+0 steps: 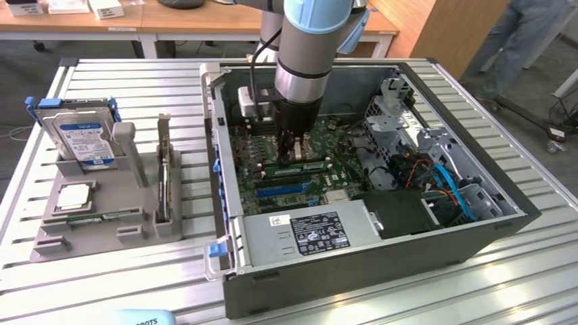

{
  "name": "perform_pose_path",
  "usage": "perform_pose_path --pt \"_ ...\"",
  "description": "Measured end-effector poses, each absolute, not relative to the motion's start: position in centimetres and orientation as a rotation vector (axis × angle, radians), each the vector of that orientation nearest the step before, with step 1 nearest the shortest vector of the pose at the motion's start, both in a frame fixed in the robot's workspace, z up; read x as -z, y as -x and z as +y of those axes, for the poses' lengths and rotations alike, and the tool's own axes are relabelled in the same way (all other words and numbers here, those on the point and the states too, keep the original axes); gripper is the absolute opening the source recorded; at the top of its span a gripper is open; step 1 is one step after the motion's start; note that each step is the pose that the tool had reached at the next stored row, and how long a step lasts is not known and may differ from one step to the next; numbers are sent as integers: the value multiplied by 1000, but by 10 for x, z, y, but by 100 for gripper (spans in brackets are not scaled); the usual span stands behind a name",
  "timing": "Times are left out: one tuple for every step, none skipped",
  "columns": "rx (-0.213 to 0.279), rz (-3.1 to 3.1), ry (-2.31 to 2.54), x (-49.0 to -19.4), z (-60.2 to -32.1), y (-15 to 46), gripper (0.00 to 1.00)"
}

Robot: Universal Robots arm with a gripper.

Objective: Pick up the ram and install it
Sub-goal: 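Press down the ram until it locks into place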

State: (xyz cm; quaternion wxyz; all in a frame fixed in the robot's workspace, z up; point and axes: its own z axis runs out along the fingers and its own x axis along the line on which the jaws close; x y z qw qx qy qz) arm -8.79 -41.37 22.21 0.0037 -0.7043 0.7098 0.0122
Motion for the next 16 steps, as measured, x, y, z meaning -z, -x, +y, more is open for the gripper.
perform_pose_path --pt "-38 2224 2208 -222 -414 88 10" --pt "-38 2224 2207 -222 -414 88 10" --pt "-38 2224 2208 -222 -414 88 10" --pt "-38 2224 2208 -222 -414 88 10" --pt "-38 2224 2208 -222 -414 88 10" --pt "-38 2224 2207 -222 -414 88 10" --pt "-38 2223 2207 -223 -414 88 10" --pt "-39 2223 2207 -224 -414 88 10" --pt "-39 2224 2207 -225 -414 88 10" --pt "-38 2224 2208 -227 -414 88 10" --pt "-38 2224 2207 -228 -414 88 10" --pt "-38 2224 2208 -230 -414 88 10" --pt "-38 2224 2208 -232 -414 88 10" --pt "-38 2224 2207 -233 -414 88 10" --pt "-38 2224 2208 -235 -414 88 10" --pt "-38 2224 2207 -236 -414 88 10"
